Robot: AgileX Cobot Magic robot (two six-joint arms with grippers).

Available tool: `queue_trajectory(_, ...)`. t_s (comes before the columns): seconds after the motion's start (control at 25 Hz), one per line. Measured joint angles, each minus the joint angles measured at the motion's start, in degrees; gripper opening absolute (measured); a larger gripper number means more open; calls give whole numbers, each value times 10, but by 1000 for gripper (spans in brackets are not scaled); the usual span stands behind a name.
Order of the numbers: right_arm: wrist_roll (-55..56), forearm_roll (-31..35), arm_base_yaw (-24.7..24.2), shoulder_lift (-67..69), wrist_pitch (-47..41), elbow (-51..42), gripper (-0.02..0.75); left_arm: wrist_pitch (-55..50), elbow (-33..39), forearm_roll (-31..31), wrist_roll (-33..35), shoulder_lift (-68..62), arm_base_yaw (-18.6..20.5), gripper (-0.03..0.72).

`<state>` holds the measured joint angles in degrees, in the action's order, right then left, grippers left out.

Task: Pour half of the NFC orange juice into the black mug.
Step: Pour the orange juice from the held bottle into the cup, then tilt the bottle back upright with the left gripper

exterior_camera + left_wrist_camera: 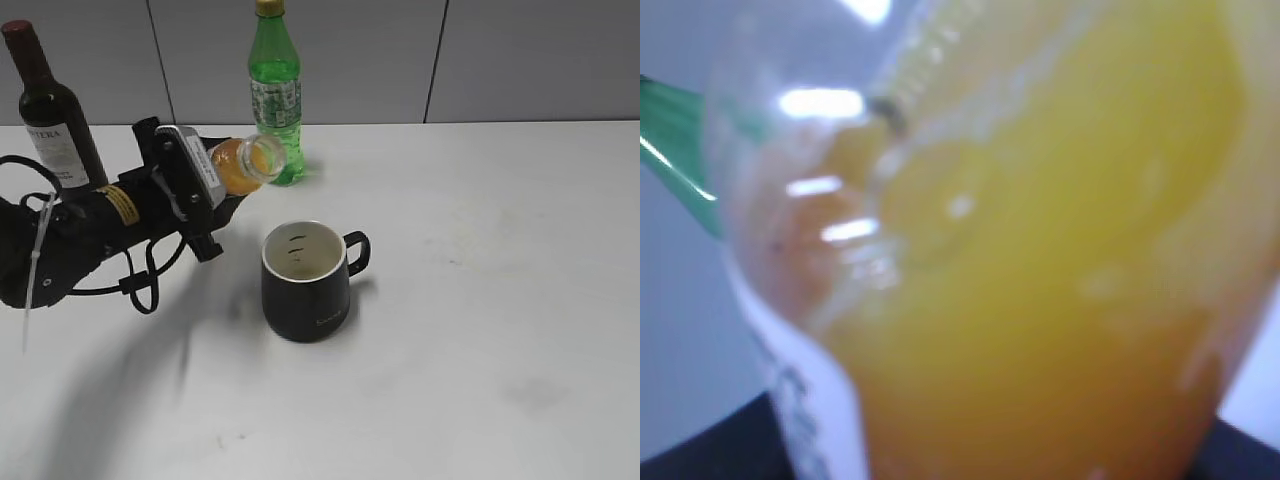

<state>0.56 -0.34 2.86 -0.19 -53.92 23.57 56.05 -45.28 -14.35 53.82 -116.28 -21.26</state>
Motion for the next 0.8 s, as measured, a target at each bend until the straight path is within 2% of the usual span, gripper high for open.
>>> queue_trajectory(0.24,0,0,0,0,0,0,585,24,0,5,32,-2,0,469)
queue_trajectory(0.52,0,0,0,0,0,0,585,29,-43,9,36,-18,0,469)
queue_trajectory(0.8,0,0,0,0,0,0,585,27,-46,11,36,-27,0,469)
